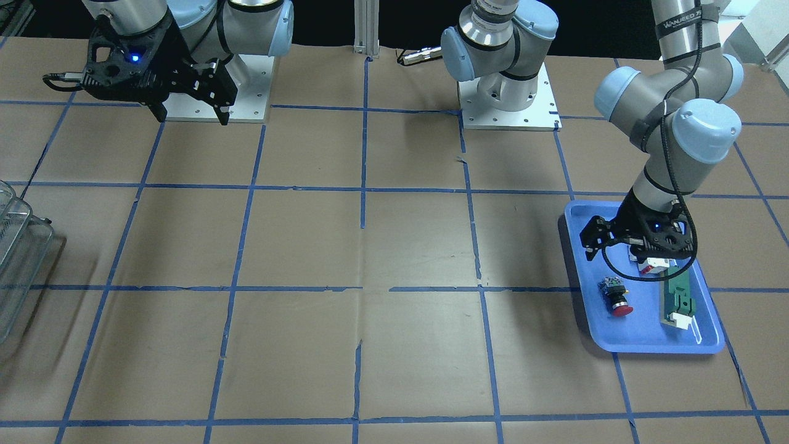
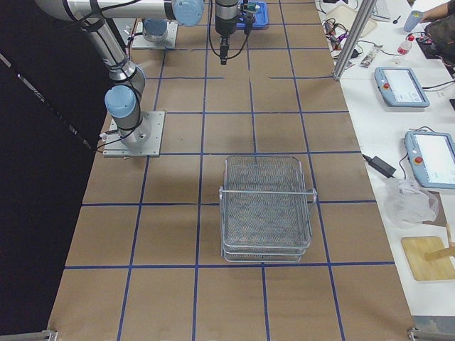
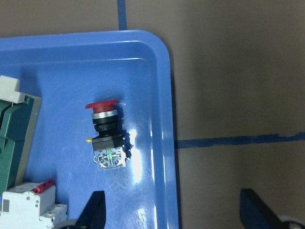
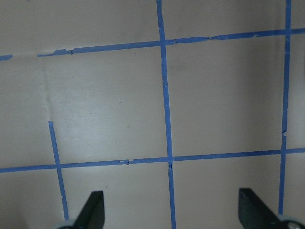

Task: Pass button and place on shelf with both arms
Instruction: 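Lower the left gripper onto the red push button and close on its base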

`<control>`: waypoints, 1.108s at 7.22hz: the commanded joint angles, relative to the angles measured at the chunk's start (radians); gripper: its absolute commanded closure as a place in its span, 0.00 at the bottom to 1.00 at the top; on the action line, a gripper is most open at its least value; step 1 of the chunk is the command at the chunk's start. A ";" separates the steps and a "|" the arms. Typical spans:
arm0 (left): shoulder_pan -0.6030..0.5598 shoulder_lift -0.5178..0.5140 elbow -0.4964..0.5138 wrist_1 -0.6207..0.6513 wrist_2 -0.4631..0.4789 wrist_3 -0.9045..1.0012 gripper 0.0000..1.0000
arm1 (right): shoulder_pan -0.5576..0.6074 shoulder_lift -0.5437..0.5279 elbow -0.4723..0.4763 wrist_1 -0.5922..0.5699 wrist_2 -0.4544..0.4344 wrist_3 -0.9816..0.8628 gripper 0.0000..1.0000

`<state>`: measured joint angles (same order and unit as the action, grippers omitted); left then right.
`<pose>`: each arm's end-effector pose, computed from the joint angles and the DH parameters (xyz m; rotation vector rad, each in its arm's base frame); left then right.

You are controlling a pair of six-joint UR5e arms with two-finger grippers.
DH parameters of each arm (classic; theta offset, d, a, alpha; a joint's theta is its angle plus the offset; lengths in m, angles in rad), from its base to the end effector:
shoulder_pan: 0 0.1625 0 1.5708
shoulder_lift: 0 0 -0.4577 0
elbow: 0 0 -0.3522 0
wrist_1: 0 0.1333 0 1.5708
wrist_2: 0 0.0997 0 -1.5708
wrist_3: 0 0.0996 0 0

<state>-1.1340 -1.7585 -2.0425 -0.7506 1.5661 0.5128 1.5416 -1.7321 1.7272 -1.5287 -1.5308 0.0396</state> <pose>0.0811 -0.4898 0.3140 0.1170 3.0620 -0.2229 0.1263 -0.3785 0.5128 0.1078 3.0994 0.0580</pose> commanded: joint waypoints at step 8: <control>0.056 -0.183 0.013 0.065 -0.006 -0.096 0.16 | 0.002 0.008 0.000 -0.001 0.006 0.003 0.00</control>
<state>-1.0782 -1.9315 -2.0305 -0.6962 1.5612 0.4025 1.5426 -1.7308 1.7267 -1.5301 -1.5249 0.0506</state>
